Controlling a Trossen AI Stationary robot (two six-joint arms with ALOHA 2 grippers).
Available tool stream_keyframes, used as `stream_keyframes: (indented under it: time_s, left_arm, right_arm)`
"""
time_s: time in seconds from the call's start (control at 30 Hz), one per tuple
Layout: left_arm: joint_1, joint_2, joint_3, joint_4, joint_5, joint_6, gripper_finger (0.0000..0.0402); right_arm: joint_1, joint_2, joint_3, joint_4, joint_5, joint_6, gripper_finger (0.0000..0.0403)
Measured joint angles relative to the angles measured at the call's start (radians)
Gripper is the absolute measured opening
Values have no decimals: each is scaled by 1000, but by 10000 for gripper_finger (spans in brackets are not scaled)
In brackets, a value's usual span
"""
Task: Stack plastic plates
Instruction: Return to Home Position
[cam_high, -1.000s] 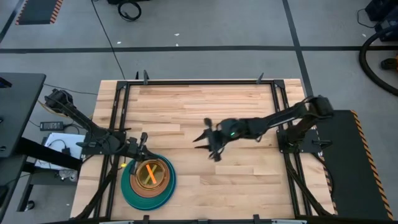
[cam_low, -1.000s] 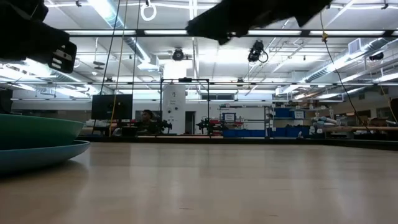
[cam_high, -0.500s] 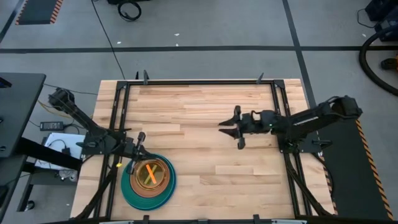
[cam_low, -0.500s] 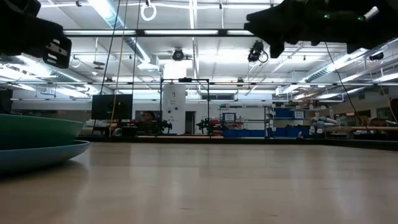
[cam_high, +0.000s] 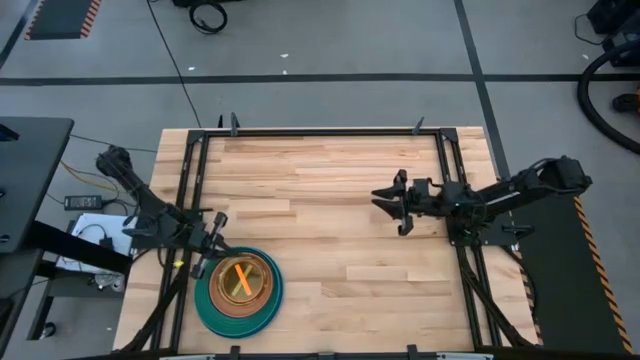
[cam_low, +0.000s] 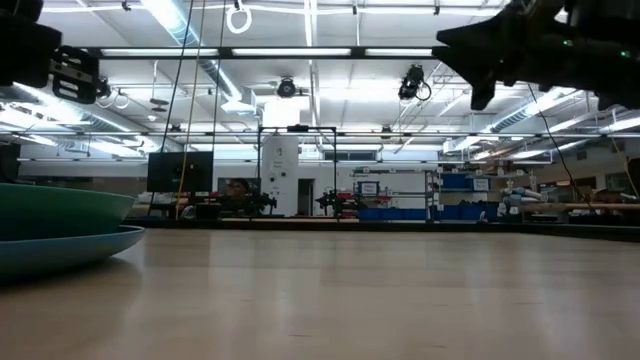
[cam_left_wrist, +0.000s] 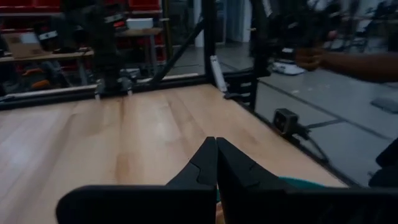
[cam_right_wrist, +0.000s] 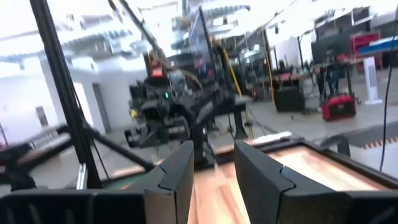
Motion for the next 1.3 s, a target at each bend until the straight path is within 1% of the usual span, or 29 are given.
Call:
stream_keyframes:
  time_s: [0.17, 0.23, 0.33, 0.43, 0.6, 0.67, 0.77, 0.83, 0.93, 1.3]
  left_arm:
    - [-65, -125, 0, -110, -2, -4, 5]
    - [-87, -169, 0, -116, -14, -8, 5]
    - [-115, -217, 0, -122, -20, 21, 5]
    - [-121, -240, 0, -126, -31, 51, 6]
    - [-114, -241, -1, -111, -35, 40, 6]
    - [-112, -240, -1, -110, -35, -8, 6]
    - [-112, -240, -1, -110, -35, -93, 6]
    - [-112, -240, -1, -110, -35, -86, 6]
    - [-112, -240, -1, -109, -35, -73, 6]
    - [-112, -240, -1, -107, -35, -83, 7]
  right_arm:
    - [0, -10, -97, 166, 59, 2, 125]
    - [0, -10, -136, 220, 82, 1, 125]
    - [3, -11, -142, 235, 97, 12, 125]
    - [3, -9, -142, 233, 98, 34, 125]
    - [3, -9, -142, 182, 101, 45, 125]
    - [3, -8, -142, 161, 104, 20, 125]
    - [3, -8, -142, 130, 104, -84, 125]
    - [3, -8, -142, 121, 104, -166, 125]
    - [3, -8, -142, 123, 104, -231, 125]
    - [3, -8, -142, 125, 104, -242, 125]
